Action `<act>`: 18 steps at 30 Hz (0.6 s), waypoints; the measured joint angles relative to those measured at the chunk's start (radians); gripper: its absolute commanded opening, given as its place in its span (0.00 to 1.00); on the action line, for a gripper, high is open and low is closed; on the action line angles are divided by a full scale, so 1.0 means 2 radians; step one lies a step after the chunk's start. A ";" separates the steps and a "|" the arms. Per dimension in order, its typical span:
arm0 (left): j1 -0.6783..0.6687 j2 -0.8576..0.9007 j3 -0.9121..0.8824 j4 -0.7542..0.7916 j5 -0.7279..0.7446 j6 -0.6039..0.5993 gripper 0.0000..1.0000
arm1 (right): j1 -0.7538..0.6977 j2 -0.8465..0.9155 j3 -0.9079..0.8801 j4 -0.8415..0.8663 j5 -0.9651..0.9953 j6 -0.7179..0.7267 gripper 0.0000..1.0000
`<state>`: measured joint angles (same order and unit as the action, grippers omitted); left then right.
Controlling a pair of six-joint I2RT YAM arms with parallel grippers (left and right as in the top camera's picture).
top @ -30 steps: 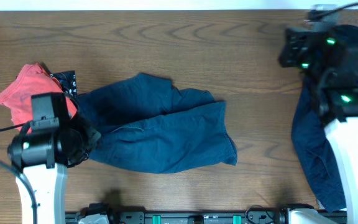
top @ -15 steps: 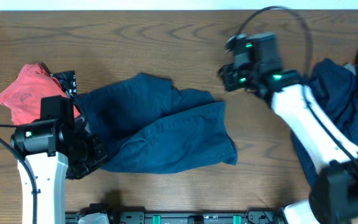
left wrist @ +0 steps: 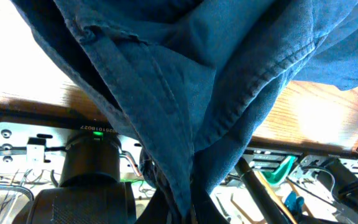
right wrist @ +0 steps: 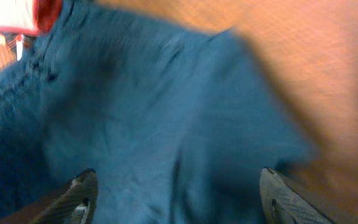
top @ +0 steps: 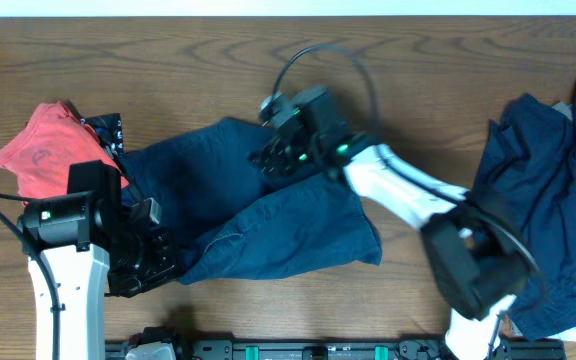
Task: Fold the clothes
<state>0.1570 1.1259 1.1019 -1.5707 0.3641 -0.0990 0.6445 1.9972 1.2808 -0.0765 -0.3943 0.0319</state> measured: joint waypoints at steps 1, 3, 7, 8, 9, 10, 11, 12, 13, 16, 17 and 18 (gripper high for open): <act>0.000 0.000 0.000 0.000 0.000 0.000 0.06 | 0.008 0.011 0.000 0.005 0.001 0.000 0.85; 0.000 0.000 0.000 0.000 0.000 0.001 0.06 | 0.020 0.032 0.000 0.014 0.011 0.000 0.81; 0.000 0.000 0.000 0.000 0.000 0.002 0.06 | 0.036 0.061 0.000 0.024 0.068 0.010 0.10; 0.000 0.000 0.000 0.001 0.001 0.002 0.06 | 0.037 0.065 0.000 0.024 0.102 0.024 0.01; 0.000 0.000 0.000 0.001 0.001 0.002 0.06 | 0.037 0.067 0.000 0.025 0.117 0.033 0.01; 0.000 0.000 0.000 0.002 0.002 0.002 0.06 | 0.037 0.067 0.000 0.024 0.150 0.049 0.01; 0.000 0.000 0.000 0.004 0.002 0.002 0.06 | 0.037 0.067 0.001 0.023 0.173 0.059 0.01; 0.000 0.000 0.000 0.007 0.002 0.002 0.06 | 0.036 0.067 0.003 0.019 0.204 0.070 0.01; 0.000 0.000 0.000 0.011 0.002 0.002 0.06 | 0.034 0.067 0.007 0.015 0.231 0.078 0.01; 0.000 0.000 0.000 0.033 0.003 0.002 0.06 | 0.020 0.060 0.015 0.006 0.287 0.090 0.01; 0.000 0.000 0.000 0.043 0.003 0.002 0.06 | 0.009 0.054 0.018 0.005 0.304 0.093 0.01; 0.000 0.000 0.000 0.054 0.004 0.001 0.06 | 0.000 0.048 0.021 0.004 0.314 0.094 0.01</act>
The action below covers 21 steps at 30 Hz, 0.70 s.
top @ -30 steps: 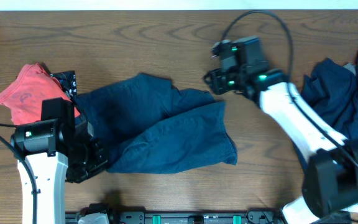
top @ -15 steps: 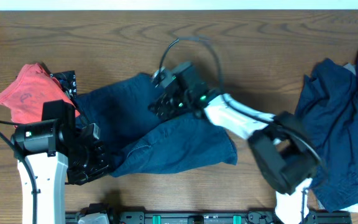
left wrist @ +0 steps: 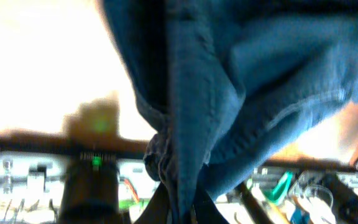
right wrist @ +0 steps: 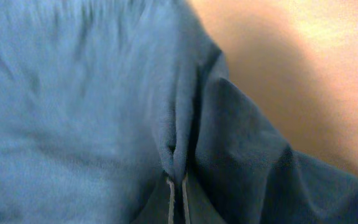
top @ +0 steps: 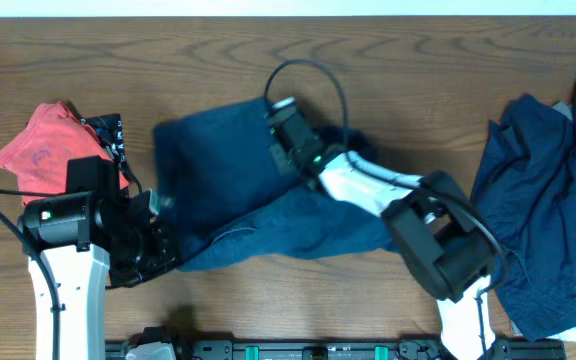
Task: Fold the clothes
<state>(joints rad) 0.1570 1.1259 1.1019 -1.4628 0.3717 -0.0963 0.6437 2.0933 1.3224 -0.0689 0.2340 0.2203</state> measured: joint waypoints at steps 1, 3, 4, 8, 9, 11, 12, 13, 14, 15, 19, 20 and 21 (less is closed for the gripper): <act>0.000 0.000 0.000 0.012 0.000 0.000 0.06 | -0.016 -0.011 0.007 -0.001 0.012 0.001 0.01; 0.000 0.000 0.000 0.032 0.002 0.000 0.06 | -0.045 -0.027 0.019 -0.002 0.023 0.002 0.01; 0.000 0.000 0.000 0.040 0.004 0.000 0.06 | -0.058 -0.036 0.024 -0.002 0.027 0.003 0.03; -0.001 0.002 0.000 0.063 0.013 0.000 0.06 | -0.116 -0.077 0.061 0.002 0.036 0.004 0.42; -0.001 0.002 0.000 0.062 0.011 0.000 0.06 | -0.130 -0.083 0.071 0.003 0.036 0.000 0.49; 0.000 0.004 0.000 0.064 0.010 0.000 0.06 | -0.159 -0.094 0.085 0.001 0.037 -0.009 0.58; 0.000 0.005 0.000 0.064 0.010 0.000 0.06 | -0.169 -0.096 0.086 -0.004 0.038 -0.010 0.60; 0.000 0.006 0.000 0.065 0.010 0.000 0.06 | -0.181 -0.097 0.087 -0.013 0.039 -0.012 0.60; 0.000 0.008 0.000 0.066 0.010 0.000 0.06 | -0.192 -0.098 0.087 -0.026 0.038 -0.014 0.60; 0.000 0.010 0.000 0.068 0.009 0.000 0.06 | -0.201 -0.097 0.087 -0.039 0.037 -0.015 0.60; 0.000 0.017 0.000 0.076 0.009 0.000 0.06 | -0.223 -0.095 0.086 -0.098 -0.002 -0.026 0.61; 0.000 0.019 0.000 0.078 0.008 -0.002 0.06 | -0.226 -0.095 0.086 -0.118 -0.026 -0.037 0.62; 0.000 0.021 0.000 0.080 0.008 -0.002 0.06 | -0.226 -0.095 0.086 -0.141 -0.052 -0.047 0.65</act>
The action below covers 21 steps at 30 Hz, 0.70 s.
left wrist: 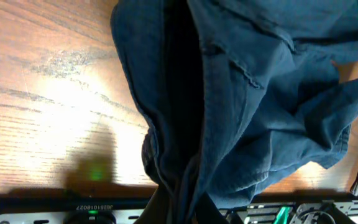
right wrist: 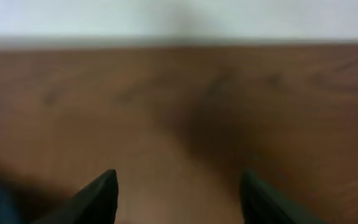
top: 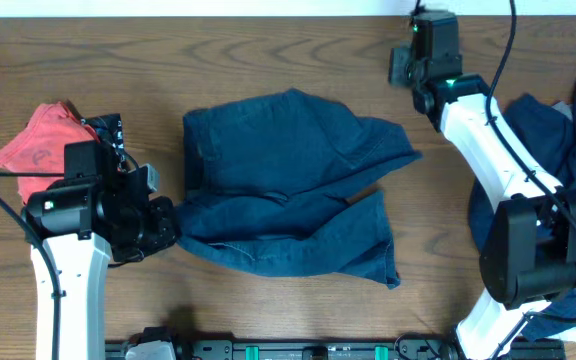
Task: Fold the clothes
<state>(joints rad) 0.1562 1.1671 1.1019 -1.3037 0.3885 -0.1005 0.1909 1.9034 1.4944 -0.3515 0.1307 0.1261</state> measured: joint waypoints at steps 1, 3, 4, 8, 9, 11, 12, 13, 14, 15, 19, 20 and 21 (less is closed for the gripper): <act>0.000 0.002 0.000 0.001 0.000 0.000 0.06 | 0.000 0.000 0.000 -0.027 -0.032 -0.014 0.73; 0.000 0.005 0.000 0.002 -0.001 -0.002 0.06 | 0.004 0.000 -0.001 -0.089 -0.090 -0.044 0.78; 0.000 0.006 0.000 0.002 -0.001 -0.002 0.06 | 0.006 0.000 -0.002 -0.118 -0.108 -0.060 0.78; 0.000 0.010 0.000 0.003 -0.001 -0.002 0.06 | 0.027 0.000 -0.008 -0.199 -0.154 -0.121 0.76; 0.000 0.011 0.000 0.003 -0.001 -0.002 0.06 | 0.034 0.000 -0.012 -0.208 -0.157 -0.132 0.74; 0.000 0.012 0.000 0.003 -0.001 -0.002 0.06 | 0.047 0.000 -0.022 -0.211 -0.151 -0.146 0.73; 0.000 0.012 0.000 0.003 -0.001 -0.002 0.06 | 0.053 0.000 -0.030 -0.208 -0.147 -0.150 0.73; 0.000 0.012 0.000 0.003 -0.001 -0.002 0.06 | 0.060 0.000 -0.039 -0.205 -0.146 -0.155 0.73; 0.000 0.012 0.000 0.003 -0.001 -0.002 0.06 | 0.064 0.000 -0.047 -0.204 -0.145 -0.158 0.74; 0.000 0.012 0.000 0.003 -0.001 -0.002 0.06 | 0.069 0.000 -0.055 -0.201 -0.145 -0.160 0.74; 0.000 0.012 0.000 0.003 -0.001 -0.002 0.06 | 0.088 0.000 -0.089 -0.182 -0.145 -0.168 0.70; 0.000 0.012 0.000 0.003 -0.001 -0.002 0.06 | 0.094 0.000 -0.096 -0.173 -0.145 -0.170 0.66; 0.000 0.012 0.000 0.003 -0.001 -0.002 0.06 | 0.100 0.000 -0.103 -0.162 -0.144 -0.173 0.59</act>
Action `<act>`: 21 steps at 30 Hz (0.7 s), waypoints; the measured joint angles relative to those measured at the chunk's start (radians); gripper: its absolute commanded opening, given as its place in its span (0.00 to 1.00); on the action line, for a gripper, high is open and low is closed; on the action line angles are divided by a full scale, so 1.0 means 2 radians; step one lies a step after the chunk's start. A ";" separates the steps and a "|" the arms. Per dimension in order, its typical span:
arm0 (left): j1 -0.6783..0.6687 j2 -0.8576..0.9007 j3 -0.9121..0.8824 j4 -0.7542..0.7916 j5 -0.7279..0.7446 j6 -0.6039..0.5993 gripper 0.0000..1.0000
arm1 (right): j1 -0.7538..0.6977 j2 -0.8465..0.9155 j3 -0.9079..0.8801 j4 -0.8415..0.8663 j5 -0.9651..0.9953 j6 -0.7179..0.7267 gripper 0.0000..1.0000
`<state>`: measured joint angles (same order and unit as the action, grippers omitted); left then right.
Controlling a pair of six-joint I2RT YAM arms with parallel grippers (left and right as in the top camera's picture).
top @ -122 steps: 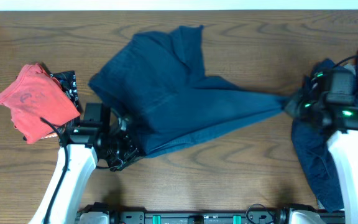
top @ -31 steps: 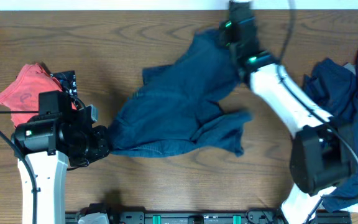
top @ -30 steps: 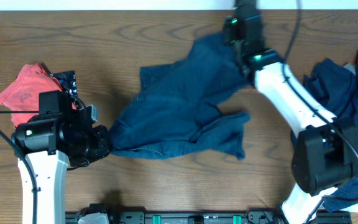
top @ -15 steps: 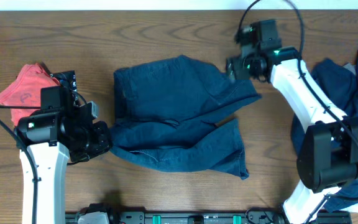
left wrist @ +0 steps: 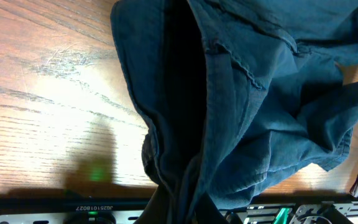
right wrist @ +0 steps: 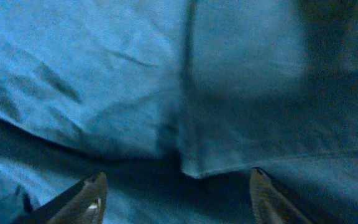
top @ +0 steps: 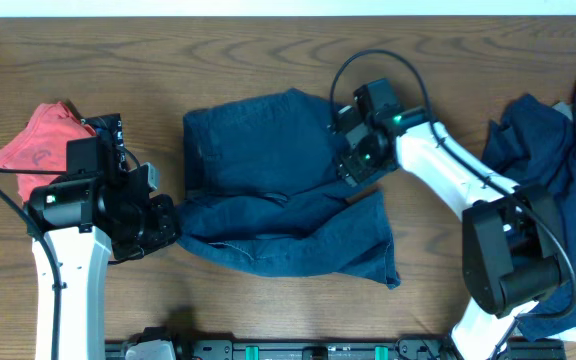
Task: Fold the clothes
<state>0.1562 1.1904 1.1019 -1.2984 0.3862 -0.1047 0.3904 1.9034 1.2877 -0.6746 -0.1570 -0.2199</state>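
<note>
A pair of dark blue denim shorts (top: 268, 190) lies partly spread at the middle of the table, its lower half rumpled. My left gripper (top: 165, 228) is shut on the shorts' left edge (left wrist: 179, 155), the cloth bunched between its fingers at the bottom of the left wrist view. My right gripper (top: 353, 160) hovers open over the shorts' right side, a fold edge (right wrist: 188, 168) lying between its spread fingers (right wrist: 89, 196) with nothing held.
A red garment (top: 43, 148) with a black patterned piece lies at the far left. A heap of dark blue clothes (top: 548, 200) sits at the right edge. The table's front rail with cables (left wrist: 92, 216) shows below the left gripper.
My right gripper, open over bare wood at the table's back edge, is now down over the right side of the shorts, still open. The left gripper and shorts are unchanged.
The shorts lay bunched with my left gripper shut on their left edge and my right gripper open above them. Then the right was shut on cloth. Then the shorts lay spread and the right stood open at the back edge. Now it is open over the shorts again.
</note>
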 measured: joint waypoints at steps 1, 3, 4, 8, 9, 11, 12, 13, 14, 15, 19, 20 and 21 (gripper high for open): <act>0.000 0.000 0.000 0.000 0.000 0.000 0.06 | 0.005 0.000 -0.006 0.012 0.002 -0.003 0.54; 0.000 0.000 0.000 0.000 0.000 0.000 0.06 | 0.014 0.000 -0.017 0.037 0.014 -0.001 0.48; 0.000 0.000 0.000 0.000 0.000 0.000 0.06 | 0.019 0.000 -0.022 0.048 0.022 0.002 0.48; 0.000 0.000 0.000 -0.001 0.000 0.000 0.06 | 0.022 0.000 -0.037 0.072 0.063 0.015 0.48; 0.000 0.000 0.000 -0.001 0.000 0.000 0.06 | 0.022 0.000 -0.040 0.074 0.070 0.017 0.48; 0.000 0.000 0.000 -0.001 0.000 0.000 0.06 | 0.022 0.000 -0.047 0.079 0.081 0.019 0.44; 0.000 0.000 0.000 -0.001 0.000 0.000 0.06 | 0.022 0.000 -0.050 0.082 0.083 0.019 0.41; 0.000 0.000 0.000 -0.001 0.000 0.000 0.06 | 0.022 0.000 -0.053 0.085 0.086 0.020 0.36; 0.000 0.000 0.000 -0.001 0.000 0.000 0.06 | 0.022 0.000 -0.056 0.090 0.089 0.024 0.26; 0.000 0.000 0.000 -0.001 0.000 0.000 0.06 | 0.022 0.000 -0.057 0.092 0.090 0.023 0.16; 0.000 0.000 0.000 -0.001 0.000 0.000 0.06 | 0.022 0.000 -0.060 0.101 0.098 0.028 0.01; 0.000 0.000 0.000 -0.001 0.000 0.000 0.06 | 0.022 0.000 -0.060 0.107 0.102 0.032 0.01; 0.000 0.000 0.000 -0.001 0.000 0.000 0.06 | 0.022 0.000 -0.060 0.118 0.109 0.040 0.01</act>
<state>0.1562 1.1904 1.1019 -1.3010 0.3859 -0.1047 0.4335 1.9034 1.1671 -0.4385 0.0608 -0.1394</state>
